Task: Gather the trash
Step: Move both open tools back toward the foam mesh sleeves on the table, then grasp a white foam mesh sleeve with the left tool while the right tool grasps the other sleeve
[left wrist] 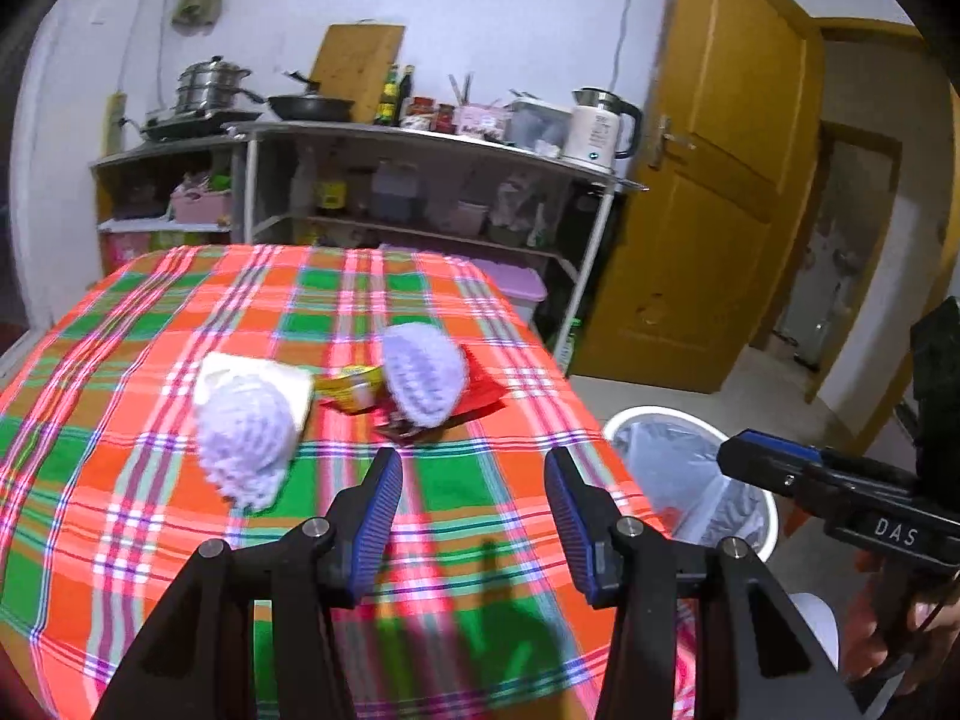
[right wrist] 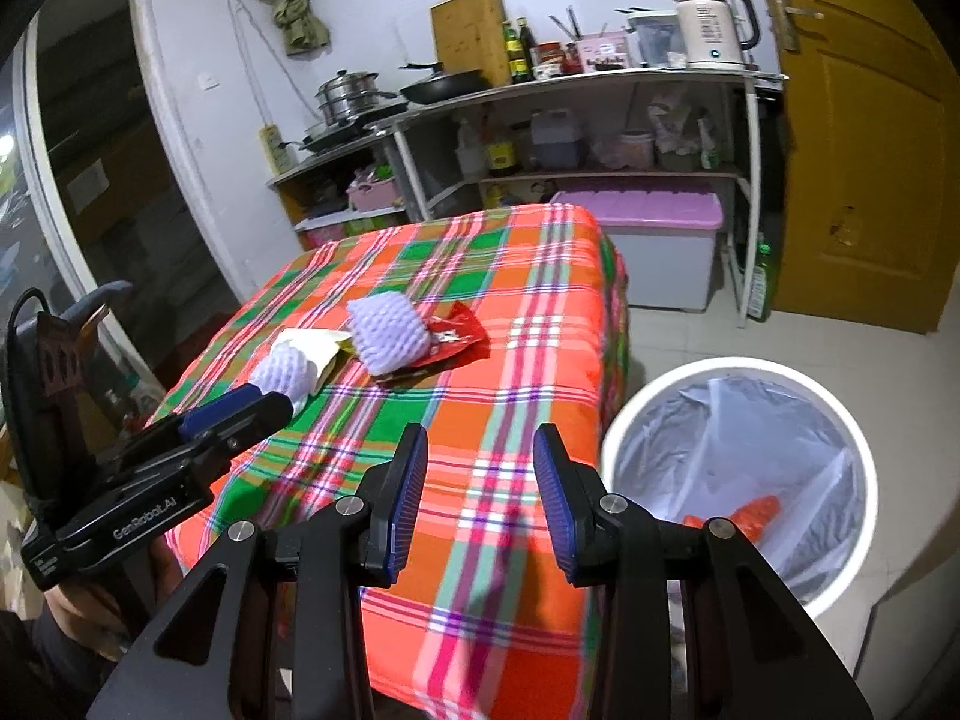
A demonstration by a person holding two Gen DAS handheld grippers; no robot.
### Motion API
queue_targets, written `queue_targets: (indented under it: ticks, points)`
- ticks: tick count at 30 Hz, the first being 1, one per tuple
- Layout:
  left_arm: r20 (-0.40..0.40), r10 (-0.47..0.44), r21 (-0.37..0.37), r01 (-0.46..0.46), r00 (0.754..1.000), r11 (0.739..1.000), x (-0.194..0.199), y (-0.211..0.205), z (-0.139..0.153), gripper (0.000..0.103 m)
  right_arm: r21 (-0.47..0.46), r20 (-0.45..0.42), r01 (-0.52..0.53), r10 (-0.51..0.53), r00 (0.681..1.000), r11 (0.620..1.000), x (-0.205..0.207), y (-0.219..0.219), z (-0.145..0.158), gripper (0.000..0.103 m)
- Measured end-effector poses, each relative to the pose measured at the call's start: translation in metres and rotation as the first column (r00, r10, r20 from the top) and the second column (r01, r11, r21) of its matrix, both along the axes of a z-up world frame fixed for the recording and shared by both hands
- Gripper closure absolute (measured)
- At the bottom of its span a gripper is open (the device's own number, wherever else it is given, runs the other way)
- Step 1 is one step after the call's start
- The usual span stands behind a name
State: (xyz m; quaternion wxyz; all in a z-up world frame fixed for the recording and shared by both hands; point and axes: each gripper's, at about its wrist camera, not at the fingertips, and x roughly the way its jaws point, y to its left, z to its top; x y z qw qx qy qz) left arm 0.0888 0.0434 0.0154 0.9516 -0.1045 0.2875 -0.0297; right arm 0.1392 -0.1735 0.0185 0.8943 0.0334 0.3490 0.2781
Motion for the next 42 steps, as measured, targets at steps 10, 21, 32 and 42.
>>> queue_targets:
  ticks: [10,21,32,42]
  points:
    - [-0.041,0.151,-0.008,-0.151,0.988,0.988,0.011,0.063,-0.014,0.044,-0.027,-0.016,-0.067,0.067,0.998,0.997,0.018,0.037,-0.008,0.065]
    - [-0.075,0.213,-0.004,-0.214,0.974,0.977,0.032,0.101,-0.027,0.038,-0.054,-0.025,-0.127,0.126,0.992,0.99,0.045,0.074,-0.018,0.059]
    - [-0.126,0.213,0.013,-0.213,0.969,0.977,0.059,0.106,-0.046,0.038,-0.077,-0.051,-0.153,0.15,0.987,0.985,0.076,0.1,-0.028,0.058]
    - [-0.146,0.189,0.013,-0.189,0.971,0.982,0.064,0.105,-0.055,0.05,-0.111,-0.035,-0.193,0.191,0.981,0.975,0.093,0.124,-0.032,0.056]
